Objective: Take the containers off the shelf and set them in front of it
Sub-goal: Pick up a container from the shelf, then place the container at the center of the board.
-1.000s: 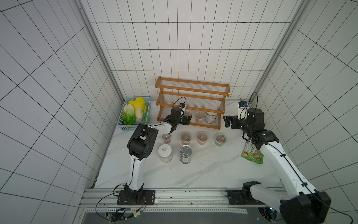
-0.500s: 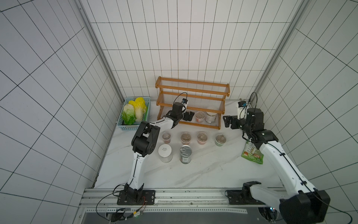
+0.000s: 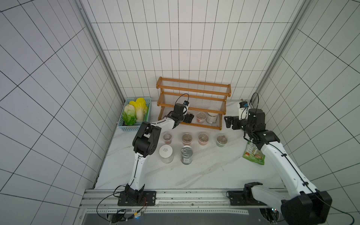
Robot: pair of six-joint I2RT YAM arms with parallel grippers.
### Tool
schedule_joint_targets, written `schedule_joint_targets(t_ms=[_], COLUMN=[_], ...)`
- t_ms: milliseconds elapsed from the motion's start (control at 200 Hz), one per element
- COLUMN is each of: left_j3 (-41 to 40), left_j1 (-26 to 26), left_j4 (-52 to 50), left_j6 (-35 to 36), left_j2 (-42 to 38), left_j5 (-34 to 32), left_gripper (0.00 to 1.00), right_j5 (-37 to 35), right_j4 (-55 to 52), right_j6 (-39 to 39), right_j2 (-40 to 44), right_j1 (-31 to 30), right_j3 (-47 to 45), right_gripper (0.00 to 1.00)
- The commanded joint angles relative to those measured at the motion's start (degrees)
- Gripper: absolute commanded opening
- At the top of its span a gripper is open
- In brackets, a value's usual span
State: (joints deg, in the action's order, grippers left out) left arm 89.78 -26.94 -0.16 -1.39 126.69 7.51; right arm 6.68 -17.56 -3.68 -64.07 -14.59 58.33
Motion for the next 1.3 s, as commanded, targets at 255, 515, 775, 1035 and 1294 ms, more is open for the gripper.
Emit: schedule_joint_targets(t_ms=[255, 515, 775, 1035, 1294], left_j3=[-2.42, -9.13, -16.79, -25.78, -31.57], left_j1=[-0.56, -1.97, -3.01, -7.71, -22.69], left_j4=[-0.19, -0.30, -6.29, -14.34, -13.85], left_j6=[1.31, 0.94, -2.43, -8.13, -15.27], left_j2=[-4.03, -13.66, -24.18, -38.14, -47.48], left_j5=[-2.32, -4.60, -6.35, -4.92, -11.86], left_gripper=[0.75, 0.75, 0.74, 0.73, 0.73], right_j5=[-0.09, -0.66, -0.26, 0.00, -0.09], right_j4=[0.84, 0.68, 0.48, 0.50, 0.03], right_j6=[-0.01, 0.06, -0.09, -0.22, -0.35], right_j2=[0.88, 1.83, 2.38, 2.66, 3.69], right_j1=[0.53, 0.53, 0.53, 0.53, 0.53], right_j3=[-0.35, -0.32, -0.19, 0.12, 0.34], right_gripper=[0.99, 0.99, 0.99, 0.99, 0.99])
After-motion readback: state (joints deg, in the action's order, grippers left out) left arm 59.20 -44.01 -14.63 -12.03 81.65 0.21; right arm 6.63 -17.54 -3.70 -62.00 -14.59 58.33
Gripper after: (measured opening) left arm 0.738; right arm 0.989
